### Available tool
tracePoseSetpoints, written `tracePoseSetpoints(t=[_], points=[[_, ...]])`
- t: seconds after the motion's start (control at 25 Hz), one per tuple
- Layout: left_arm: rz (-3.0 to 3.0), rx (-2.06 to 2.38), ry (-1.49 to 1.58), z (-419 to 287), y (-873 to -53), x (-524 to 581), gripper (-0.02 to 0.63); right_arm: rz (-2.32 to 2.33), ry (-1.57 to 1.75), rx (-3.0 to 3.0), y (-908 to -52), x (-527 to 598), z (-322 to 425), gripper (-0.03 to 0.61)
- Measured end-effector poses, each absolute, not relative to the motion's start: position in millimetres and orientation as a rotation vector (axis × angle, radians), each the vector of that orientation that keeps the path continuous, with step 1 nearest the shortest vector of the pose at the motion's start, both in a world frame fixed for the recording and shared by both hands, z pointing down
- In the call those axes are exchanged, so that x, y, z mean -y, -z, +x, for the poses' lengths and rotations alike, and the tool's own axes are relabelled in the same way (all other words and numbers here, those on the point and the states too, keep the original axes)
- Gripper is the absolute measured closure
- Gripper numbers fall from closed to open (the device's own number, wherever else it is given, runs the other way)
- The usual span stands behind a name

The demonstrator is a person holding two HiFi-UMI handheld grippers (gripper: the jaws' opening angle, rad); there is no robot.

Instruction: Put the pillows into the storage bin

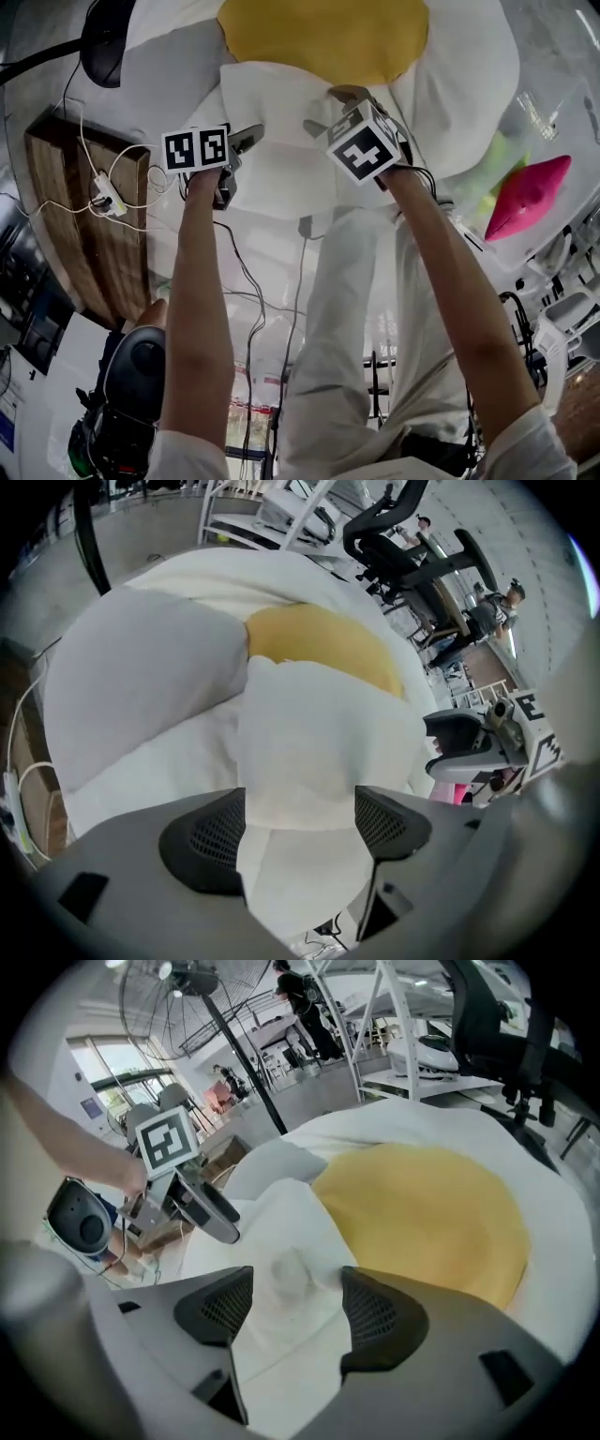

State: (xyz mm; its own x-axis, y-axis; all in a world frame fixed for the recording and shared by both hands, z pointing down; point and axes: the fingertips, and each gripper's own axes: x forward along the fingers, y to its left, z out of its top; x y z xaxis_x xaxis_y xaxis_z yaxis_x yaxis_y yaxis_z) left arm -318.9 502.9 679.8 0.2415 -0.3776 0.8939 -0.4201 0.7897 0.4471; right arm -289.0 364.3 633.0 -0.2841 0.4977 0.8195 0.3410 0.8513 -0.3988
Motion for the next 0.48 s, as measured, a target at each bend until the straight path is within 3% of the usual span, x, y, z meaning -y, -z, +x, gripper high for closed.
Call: tracePoseSetpoints(t=[0.28, 0.48], points=[[0.588, 1.453, 0.193, -326, -697, -503, 0.249, -0.569, -0.203, 1.919, -650, -373, -299, 0.281], [0.615, 1.443, 0.170, -325, -703, -486, 0.314, -0.536, -0.131, 1.855, -676, -371, -296, 0.379]])
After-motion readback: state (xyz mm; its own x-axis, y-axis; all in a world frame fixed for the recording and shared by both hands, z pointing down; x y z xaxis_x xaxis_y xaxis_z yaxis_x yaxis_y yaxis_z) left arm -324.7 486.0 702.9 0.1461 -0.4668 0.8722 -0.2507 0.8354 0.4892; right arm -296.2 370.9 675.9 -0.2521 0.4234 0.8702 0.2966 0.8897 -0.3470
